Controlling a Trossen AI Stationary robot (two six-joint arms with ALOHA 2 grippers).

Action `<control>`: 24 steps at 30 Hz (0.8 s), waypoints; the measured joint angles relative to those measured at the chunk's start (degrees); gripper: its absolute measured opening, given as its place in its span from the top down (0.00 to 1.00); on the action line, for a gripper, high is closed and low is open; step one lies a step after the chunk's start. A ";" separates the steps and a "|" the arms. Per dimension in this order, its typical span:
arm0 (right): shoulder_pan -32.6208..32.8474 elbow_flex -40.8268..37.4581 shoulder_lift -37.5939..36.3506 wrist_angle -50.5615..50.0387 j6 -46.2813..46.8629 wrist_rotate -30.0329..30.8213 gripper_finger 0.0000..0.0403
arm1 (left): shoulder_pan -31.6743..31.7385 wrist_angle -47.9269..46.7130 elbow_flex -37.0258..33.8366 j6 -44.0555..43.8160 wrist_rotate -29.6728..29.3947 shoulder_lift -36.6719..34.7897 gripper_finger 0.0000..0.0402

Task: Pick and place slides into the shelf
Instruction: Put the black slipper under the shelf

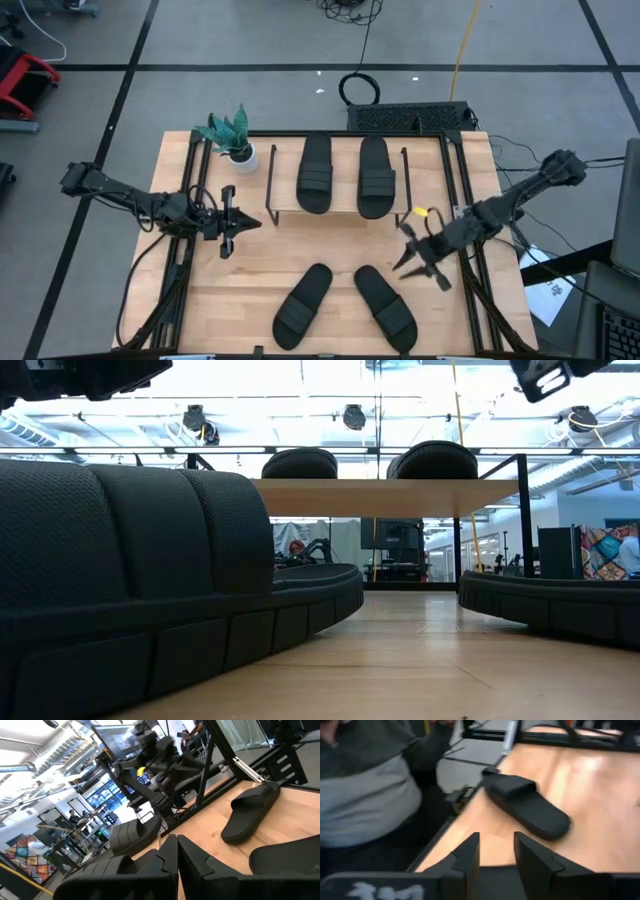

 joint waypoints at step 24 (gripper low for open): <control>30.18 1.62 23.94 2.89 22.43 40.09 0.71 | 0.00 4.11 -0.02 -3.69 1.49 0.00 0.99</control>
